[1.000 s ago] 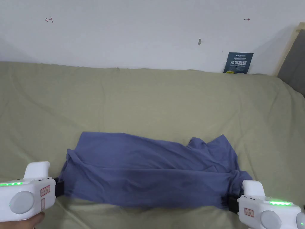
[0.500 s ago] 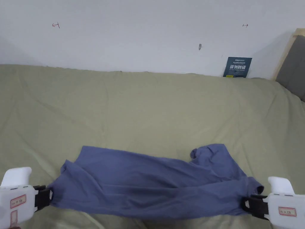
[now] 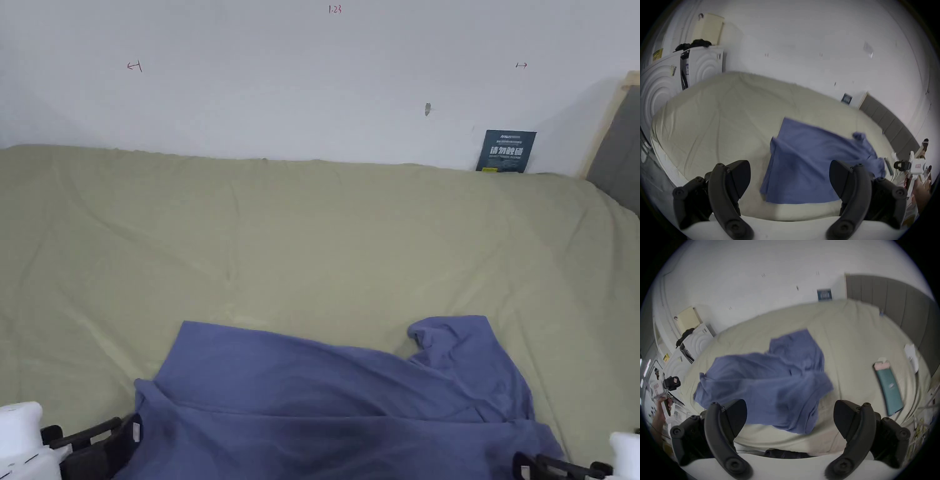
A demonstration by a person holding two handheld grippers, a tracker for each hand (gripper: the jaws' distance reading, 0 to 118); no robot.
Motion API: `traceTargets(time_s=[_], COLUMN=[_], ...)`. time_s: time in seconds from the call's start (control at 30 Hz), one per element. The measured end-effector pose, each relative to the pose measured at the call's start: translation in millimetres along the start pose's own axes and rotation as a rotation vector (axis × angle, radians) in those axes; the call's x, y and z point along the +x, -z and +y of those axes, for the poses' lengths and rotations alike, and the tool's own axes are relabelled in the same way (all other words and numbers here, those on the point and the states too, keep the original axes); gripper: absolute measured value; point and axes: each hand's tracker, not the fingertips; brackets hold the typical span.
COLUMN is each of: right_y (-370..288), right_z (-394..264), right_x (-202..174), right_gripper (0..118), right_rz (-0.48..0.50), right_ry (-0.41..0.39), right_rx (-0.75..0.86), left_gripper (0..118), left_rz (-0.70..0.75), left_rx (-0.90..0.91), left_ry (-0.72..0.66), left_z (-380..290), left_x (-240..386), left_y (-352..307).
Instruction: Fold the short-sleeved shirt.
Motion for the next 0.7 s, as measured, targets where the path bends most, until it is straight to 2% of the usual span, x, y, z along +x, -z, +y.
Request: traceTargets(time_s=[0.1, 0.17, 0.2, 0.23, 0.3, 0.37, 0.43, 0.5, 0.57, 0.6, 0.67, 0.7], right_y=[-40.3, -58.7, -66.5, -73.6, -79.0, -77.8, -78.8, -76.6, -76.8, -75.3, -70.7, -67.0], right_z=[5.9, 6.2, 6.8, 6.9, 6.1, 1.6, -0.1, -1.9, -2.5, -2.2, -0.9, -0.2], right_x=[-33.0, -51.7, -59.9, -69.5, -85.7, -91.0, -97.8, -106.0, -110.0, -112.2, -114.9, -115.9], right_gripper=[110, 106, 89, 64, 15, 12, 10, 1, 1, 1, 1, 1], right_rz=[-0.031, -0.045, -0.024, -0.008, -0.05, -0.067, -0.025, -0.03, -0.007, -0.002, 0.003, -0.004], right_ry=[-0.103, -0.124, -0.122, -0.113, -0.133, -0.165, -0.184, -0.209, -0.244, -0.256, -0.286, -0.294], right_rx=[0.18, 0.291, 0.328, 0.352, 0.38, 0.415, 0.419, 0.406, 0.408, 0.403, 0.388, 0.378], left_gripper=[101, 101, 94, 74, 4, 4, 4, 4, 4, 5, 5, 6], left_rz=[0.076, 0.003, -0.004, -0.009, 0.034, 0.085, 0.016, 0.039, 0.05, 0.009, 0.022, 0.043], left_rx=[0.137, 0.22, 0.23, 0.256, 0.343, 0.355, 0.347, 0.327, 0.305, 0.218, 0.139, 0.155], left_ry=[0.035, 0.07, 0.083, 0.113, 0.22, 0.306, 0.278, 0.3, 0.278, 0.261, 0.23, 0.218], left_z=[1.0, 0.2, -0.1, -1.1, -4.5, -5.8, -4.2, -1.6, 6.2, 15.5, 28.0, 35.0], left_x=[23.6, 39.1, 49.1, 58.8, 74.2, 86.2, 85.8, 89.0, 85.8, 85.1, 79.9, 76.7], left_y=[-23.4, -36.5, -42.0, -46.9, -54.6, -53.6, -52.3, -44.4, -31.5, -17.3, 9.0, 23.6])
